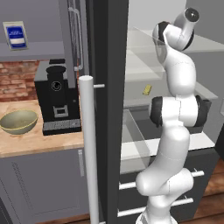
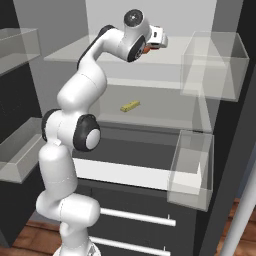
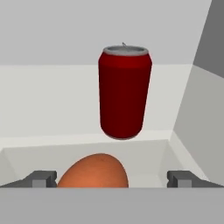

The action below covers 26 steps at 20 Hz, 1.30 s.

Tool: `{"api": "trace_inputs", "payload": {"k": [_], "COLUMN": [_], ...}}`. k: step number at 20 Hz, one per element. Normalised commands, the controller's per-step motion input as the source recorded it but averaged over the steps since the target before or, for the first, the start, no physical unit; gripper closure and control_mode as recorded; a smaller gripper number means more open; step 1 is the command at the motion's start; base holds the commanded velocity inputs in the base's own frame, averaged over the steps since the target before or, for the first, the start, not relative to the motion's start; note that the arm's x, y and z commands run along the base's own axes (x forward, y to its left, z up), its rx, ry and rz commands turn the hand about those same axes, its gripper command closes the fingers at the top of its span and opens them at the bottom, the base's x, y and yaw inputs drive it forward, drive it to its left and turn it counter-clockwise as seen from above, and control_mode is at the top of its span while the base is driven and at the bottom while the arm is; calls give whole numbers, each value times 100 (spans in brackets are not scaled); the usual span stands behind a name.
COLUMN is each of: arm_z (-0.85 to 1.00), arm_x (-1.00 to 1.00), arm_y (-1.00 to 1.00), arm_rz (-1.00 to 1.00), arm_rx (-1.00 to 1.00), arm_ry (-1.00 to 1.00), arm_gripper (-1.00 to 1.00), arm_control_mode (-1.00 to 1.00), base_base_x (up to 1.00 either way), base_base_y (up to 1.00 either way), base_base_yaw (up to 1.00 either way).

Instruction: Pick the egg and butter from the fridge and place them by the bowl for mixing.

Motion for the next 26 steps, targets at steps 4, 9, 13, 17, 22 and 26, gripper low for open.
{"api": "trace_inputs", "payload": {"k": [4, 9, 13, 17, 22, 26], "arm_z": [-15, -13, -6, -5, -2, -6], "arm_x": [21, 8, 14, 0, -6, -51], "arm_y": [0, 0, 5, 5, 0, 6], "arm_rz": [0, 0, 0, -5, -5, -4], "arm_rx": [0, 2, 5, 7, 13, 13], "arm_ry": [-1, 0, 0, 0, 2, 2], "arm_gripper": [-100, -100, 100, 100, 100, 100], "arm_control_mode": [-100, -100, -100, -100, -100, -100], "base_base_x": [0, 0, 0, 0, 0, 0], "base_base_y": [0, 0, 0, 0, 0, 0], "base_base_yaw": [0, 0, 0, 0, 0, 0]}}
